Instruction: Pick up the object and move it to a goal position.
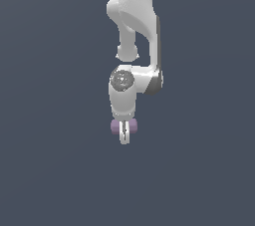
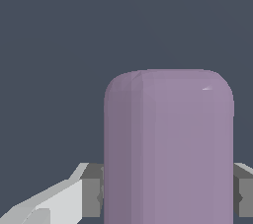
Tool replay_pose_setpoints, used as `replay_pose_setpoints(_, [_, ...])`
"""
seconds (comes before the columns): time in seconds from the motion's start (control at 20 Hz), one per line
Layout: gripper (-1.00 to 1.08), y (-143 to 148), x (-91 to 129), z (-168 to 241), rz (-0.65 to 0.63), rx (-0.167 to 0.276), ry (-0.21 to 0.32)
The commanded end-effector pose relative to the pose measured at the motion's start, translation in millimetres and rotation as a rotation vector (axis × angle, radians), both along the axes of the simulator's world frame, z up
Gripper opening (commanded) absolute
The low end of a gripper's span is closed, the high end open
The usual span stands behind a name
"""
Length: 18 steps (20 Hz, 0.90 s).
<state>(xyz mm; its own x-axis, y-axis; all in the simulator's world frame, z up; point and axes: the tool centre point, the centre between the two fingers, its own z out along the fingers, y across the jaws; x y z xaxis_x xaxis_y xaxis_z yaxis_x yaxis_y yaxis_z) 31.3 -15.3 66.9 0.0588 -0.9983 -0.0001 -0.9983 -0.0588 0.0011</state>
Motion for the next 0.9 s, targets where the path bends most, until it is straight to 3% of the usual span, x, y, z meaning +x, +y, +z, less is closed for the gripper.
replay_pose_setpoints(0.0, [-1.00, 23, -4, 13, 0.001, 0.001, -0.001])
replay_pose_setpoints(0.5, [-1.00, 123, -22, 69, 0.001, 0.000, -0.001])
replay_pose_setpoints(0.85, [-1.00, 162, -27, 91, 0.001, 0.000, -0.001])
